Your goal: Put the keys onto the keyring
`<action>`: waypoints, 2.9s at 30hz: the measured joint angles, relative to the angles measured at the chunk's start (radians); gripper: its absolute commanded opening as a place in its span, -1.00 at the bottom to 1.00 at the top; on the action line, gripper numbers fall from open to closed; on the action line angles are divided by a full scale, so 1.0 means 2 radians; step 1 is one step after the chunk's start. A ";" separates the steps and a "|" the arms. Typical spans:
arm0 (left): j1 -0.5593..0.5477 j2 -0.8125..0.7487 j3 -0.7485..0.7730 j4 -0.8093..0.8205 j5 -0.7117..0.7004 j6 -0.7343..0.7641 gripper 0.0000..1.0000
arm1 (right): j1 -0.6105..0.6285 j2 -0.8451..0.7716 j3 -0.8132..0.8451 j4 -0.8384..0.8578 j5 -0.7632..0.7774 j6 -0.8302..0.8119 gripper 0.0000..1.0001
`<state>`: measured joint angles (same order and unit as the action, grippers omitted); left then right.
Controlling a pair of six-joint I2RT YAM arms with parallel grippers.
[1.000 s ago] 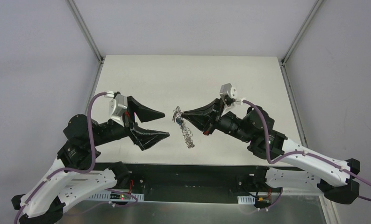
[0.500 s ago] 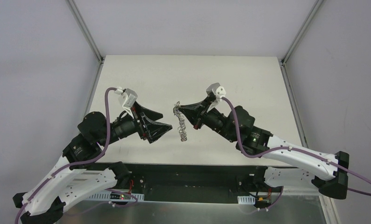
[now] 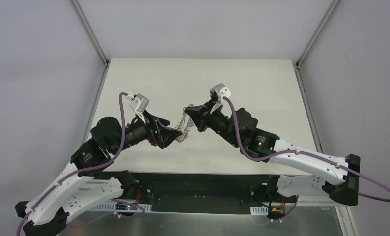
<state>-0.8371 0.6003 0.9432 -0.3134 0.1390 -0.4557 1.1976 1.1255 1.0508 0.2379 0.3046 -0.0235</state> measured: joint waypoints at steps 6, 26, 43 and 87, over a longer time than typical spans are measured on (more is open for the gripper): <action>0.000 0.028 -0.005 -0.002 -0.014 0.024 0.62 | 0.005 0.007 0.014 -0.012 0.000 0.014 -1.00; 0.000 0.023 -0.027 0.000 -0.048 0.064 -0.62 | 0.009 0.010 0.023 -0.040 0.035 0.021 -1.00; 0.000 0.093 -0.023 -0.002 -0.058 0.062 -1.00 | -0.021 -0.005 0.021 -0.103 0.056 0.061 -0.25; 0.030 0.520 0.082 0.058 -0.227 0.120 0.26 | -0.158 -0.102 -0.238 -0.228 0.026 0.298 0.98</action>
<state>-0.7776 1.6409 1.1076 -0.1967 -0.3153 -0.2157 0.8814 0.9207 0.5755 -0.2188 0.3561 0.5724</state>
